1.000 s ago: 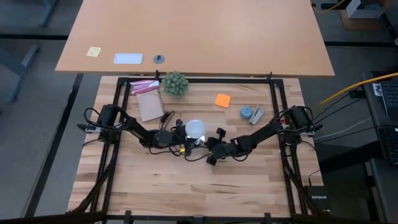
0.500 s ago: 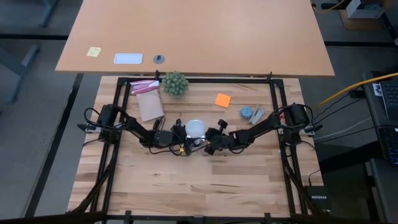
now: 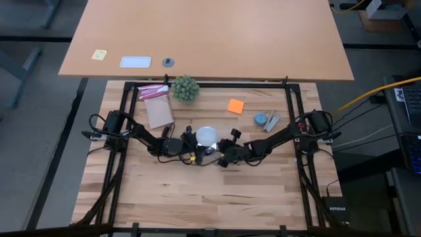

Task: Screw lightbulb
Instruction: Insert the white lightbulb into the silver lamp

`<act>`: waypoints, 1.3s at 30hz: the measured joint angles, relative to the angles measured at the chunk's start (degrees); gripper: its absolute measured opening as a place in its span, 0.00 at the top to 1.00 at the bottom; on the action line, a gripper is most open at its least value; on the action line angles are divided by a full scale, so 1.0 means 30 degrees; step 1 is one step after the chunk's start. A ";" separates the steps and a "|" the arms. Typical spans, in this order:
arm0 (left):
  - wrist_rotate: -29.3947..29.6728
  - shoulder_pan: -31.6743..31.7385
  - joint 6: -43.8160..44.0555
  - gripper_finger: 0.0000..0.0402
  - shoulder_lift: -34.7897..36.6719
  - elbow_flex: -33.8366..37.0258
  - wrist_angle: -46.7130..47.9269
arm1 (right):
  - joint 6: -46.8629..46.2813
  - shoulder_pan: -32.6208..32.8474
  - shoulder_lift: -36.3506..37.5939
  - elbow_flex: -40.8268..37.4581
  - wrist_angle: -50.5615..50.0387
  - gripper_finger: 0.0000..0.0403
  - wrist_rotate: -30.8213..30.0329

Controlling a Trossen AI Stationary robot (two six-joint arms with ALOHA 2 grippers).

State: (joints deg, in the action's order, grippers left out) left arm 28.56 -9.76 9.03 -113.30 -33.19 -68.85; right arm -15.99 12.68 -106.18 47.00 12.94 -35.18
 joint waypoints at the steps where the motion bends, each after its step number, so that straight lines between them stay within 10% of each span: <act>1: 0.0006 0.0000 0.0004 0.62 -0.0006 0.0000 0.0004 | -0.0001 0.0253 0.0194 0.0000 -0.0168 0.98 -0.0117; 15: 0.0123 0.0000 -0.0020 0.62 -0.0006 0.0000 0.0006 | -0.0043 0.1664 -0.0437 0.0000 0.3915 0.98 0.3923; 39: 0.0761 0.0031 -0.0091 0.62 0.0001 0.0029 0.0026 | -0.0047 -0.0325 -0.1799 -0.0009 0.2432 0.98 0.1609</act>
State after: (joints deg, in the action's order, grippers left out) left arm 30.84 -9.67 8.75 -113.30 -33.10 -68.77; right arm -16.13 11.70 -111.58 46.98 20.24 -30.35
